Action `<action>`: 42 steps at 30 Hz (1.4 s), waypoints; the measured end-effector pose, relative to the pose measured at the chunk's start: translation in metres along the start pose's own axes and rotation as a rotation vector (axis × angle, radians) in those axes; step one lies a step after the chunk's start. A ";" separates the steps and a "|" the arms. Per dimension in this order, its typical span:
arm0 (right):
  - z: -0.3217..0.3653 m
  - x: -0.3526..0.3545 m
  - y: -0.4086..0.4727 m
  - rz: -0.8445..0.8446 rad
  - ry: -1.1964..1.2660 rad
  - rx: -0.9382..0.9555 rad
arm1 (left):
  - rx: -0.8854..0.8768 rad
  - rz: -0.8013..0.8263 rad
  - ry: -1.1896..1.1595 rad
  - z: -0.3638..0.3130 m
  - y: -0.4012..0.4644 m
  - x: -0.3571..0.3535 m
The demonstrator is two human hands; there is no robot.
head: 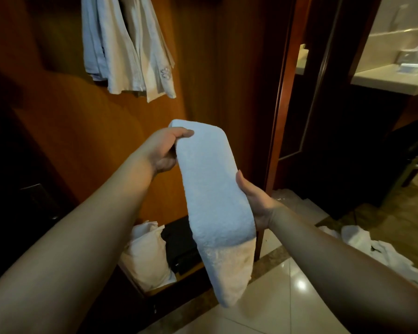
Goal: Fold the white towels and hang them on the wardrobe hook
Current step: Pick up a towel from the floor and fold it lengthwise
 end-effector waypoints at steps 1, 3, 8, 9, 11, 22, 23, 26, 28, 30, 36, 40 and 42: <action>0.002 -0.003 -0.002 0.009 -0.031 -0.013 | 0.013 0.011 -0.004 0.002 0.003 0.000; 0.008 -0.007 -0.005 0.003 -0.074 -0.032 | 0.037 0.015 -0.023 0.008 0.007 0.000; 0.045 -0.016 -0.011 -0.067 -0.119 0.051 | 0.111 0.076 -0.145 0.042 0.010 -0.001; 0.053 -0.017 -0.014 -0.091 -0.132 0.055 | 0.139 0.094 -0.141 0.051 0.007 -0.002; 0.067 -0.015 -0.018 -0.122 -0.160 0.066 | 0.182 0.169 -0.088 0.069 0.000 -0.009; 0.108 -0.001 -0.030 -0.356 -0.291 0.189 | -0.089 0.163 0.409 0.084 -0.023 -0.032; 0.113 -0.002 -0.032 -0.370 -0.304 0.199 | -0.085 0.173 0.428 0.083 -0.022 -0.032; 0.126 0.000 -0.038 -0.404 -0.348 0.206 | -0.111 0.167 0.418 0.081 -0.019 -0.025; 0.132 0.002 -0.041 -0.425 -0.351 0.201 | -0.135 0.159 0.271 0.077 -0.019 -0.023; 0.136 0.001 -0.043 -0.443 -0.376 0.189 | -0.144 0.126 0.157 0.072 -0.019 -0.024; 0.147 -0.016 -0.044 -0.459 -0.395 0.183 | -0.191 0.017 0.194 0.057 -0.020 -0.031; 0.157 -0.041 -0.039 -0.403 -0.346 0.175 | -0.224 -0.039 0.325 0.044 -0.024 -0.033; 0.164 -0.052 -0.037 -0.403 -0.313 0.189 | -0.236 -0.068 0.379 0.039 -0.025 -0.032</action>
Point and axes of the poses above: each hand's wrist, its own y-axis towards the middle knuckle, its own x-axis out of the back of the hand, z = x × y, the point moved 10 cm from there along y, towards the middle knuckle, and after that the axes turned 8 degrees about z, right-handed, at the moved point
